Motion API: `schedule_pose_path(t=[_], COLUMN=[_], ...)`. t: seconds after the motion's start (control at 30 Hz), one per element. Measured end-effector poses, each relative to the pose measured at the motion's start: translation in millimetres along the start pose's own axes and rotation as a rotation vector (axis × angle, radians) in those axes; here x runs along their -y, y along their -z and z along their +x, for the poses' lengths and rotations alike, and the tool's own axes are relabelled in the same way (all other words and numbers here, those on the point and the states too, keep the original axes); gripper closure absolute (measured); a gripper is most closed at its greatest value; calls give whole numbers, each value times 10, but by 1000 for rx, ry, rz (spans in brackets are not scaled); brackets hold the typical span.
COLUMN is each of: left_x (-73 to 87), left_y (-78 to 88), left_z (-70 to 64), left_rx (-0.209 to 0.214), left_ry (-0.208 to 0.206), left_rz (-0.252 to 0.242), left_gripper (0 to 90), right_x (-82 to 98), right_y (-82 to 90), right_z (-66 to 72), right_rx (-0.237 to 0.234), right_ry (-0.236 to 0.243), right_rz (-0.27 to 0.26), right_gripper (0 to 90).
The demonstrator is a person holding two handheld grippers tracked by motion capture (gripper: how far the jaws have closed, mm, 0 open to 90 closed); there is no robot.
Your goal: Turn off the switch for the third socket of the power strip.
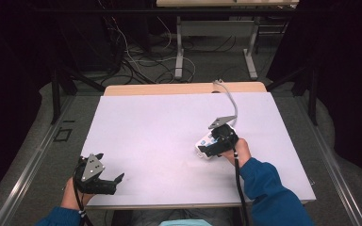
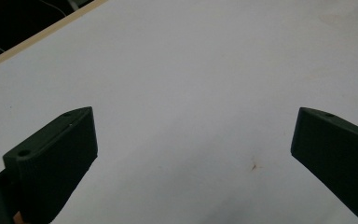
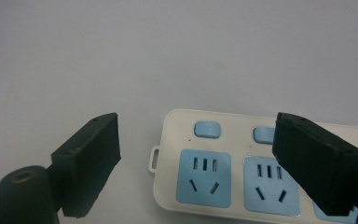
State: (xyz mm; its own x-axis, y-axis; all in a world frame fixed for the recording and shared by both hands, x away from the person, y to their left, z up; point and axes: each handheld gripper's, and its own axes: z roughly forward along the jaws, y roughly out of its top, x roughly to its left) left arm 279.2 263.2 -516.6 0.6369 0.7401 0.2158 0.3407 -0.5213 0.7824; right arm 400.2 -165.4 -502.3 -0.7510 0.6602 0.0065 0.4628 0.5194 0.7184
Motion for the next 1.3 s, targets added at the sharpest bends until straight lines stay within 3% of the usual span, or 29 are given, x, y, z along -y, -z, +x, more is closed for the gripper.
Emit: schedule_pose_path(t=[0.03, 0.33, 0.6, 0.63, 0.8, 1.3], left_x=[1, 1, 1, 1, 1, 1], left_y=[-1, 1, 5, 4, 5, 3], left_z=[0, 3, 6, 4, 3, 3], left_rx=[2, 1, 1, 3, 1, 1], left_ry=[3, 2, 2, 2, 4, 0], left_rz=[1, 2, 1, 1, 1, 2], left_gripper=[4, 4, 4, 4, 4, 4], right_x=[9, 91, 198, 208, 280, 546], right_y=[6, 188, 313, 336, 394, 630], right_z=[13, -1, 10, 6, 8, -21], right_rx=[2, -6, 12, 10, 17, 66], right_ry=[-11, -18, -24, -22, -26, -73], right_rz=[-26, -30, -56, -35, -38, -74], right_gripper=[133, 0, 0, 0, 0, 0])
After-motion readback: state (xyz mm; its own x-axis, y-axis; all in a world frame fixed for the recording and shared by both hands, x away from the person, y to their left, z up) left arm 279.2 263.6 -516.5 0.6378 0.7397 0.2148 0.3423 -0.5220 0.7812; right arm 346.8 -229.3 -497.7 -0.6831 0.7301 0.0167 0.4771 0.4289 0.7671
